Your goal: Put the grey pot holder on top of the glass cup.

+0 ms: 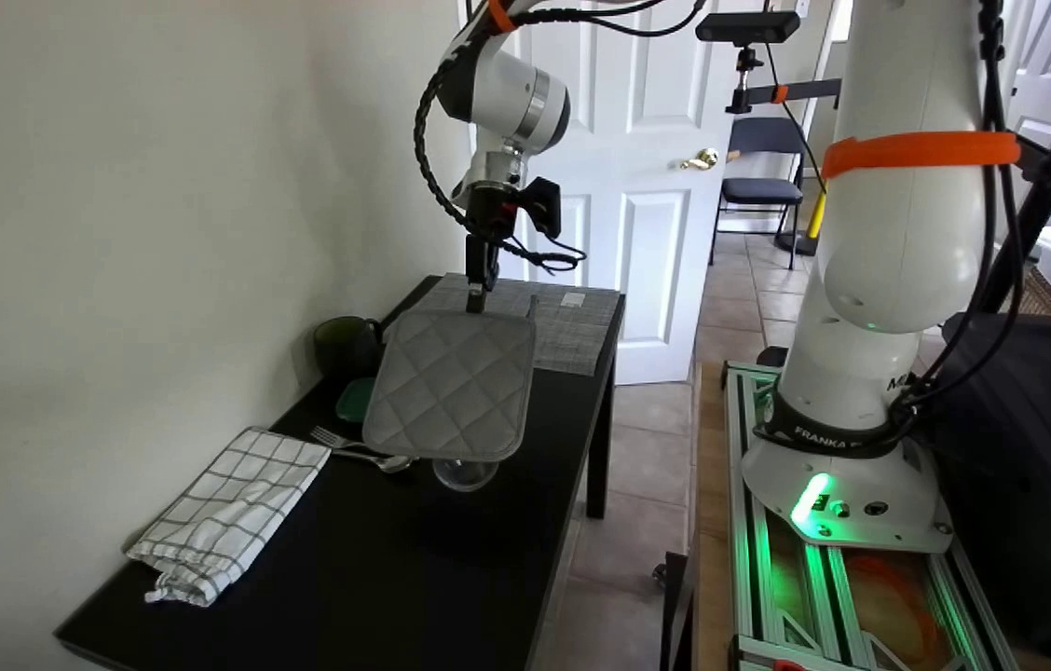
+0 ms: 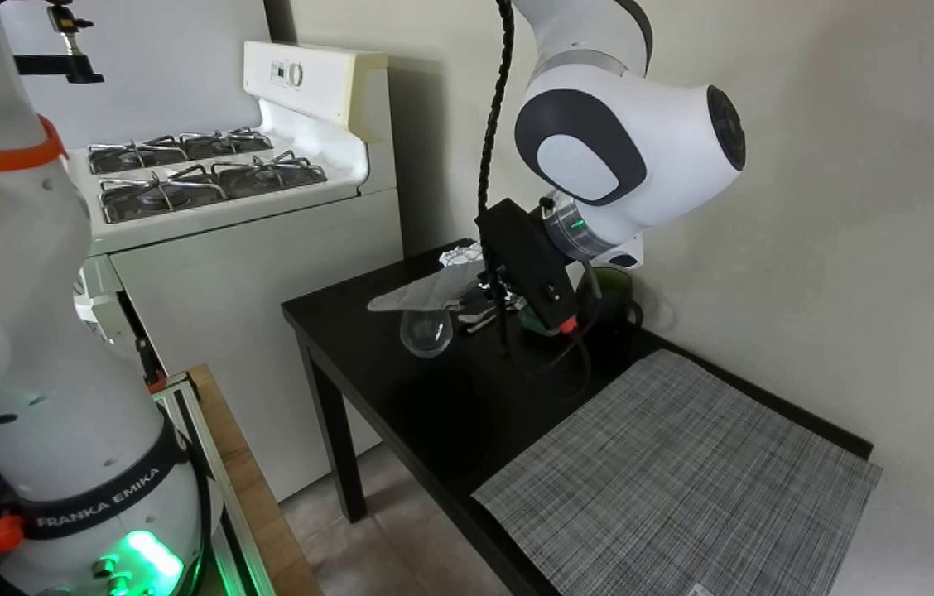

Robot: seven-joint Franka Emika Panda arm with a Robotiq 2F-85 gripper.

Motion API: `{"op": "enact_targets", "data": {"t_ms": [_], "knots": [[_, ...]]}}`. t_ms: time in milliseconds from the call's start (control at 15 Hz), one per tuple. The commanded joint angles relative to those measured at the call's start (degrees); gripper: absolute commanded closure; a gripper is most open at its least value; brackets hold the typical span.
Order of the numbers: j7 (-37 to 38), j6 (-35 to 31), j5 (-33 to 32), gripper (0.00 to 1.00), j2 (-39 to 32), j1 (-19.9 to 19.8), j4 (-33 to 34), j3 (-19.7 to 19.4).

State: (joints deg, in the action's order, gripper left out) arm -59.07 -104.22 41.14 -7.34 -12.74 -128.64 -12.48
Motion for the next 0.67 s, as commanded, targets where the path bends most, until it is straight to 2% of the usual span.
{"op": "enact_targets", "data": {"t_ms": [0, 600], "knots": [[-1.07, -1.33, 0.00, 0.99, -1.75, -0.06, 1.16, 1.23], [-1.75, -1.35, -0.62, 0.99, -4.08, 0.26, 2.40, 3.20]]}}
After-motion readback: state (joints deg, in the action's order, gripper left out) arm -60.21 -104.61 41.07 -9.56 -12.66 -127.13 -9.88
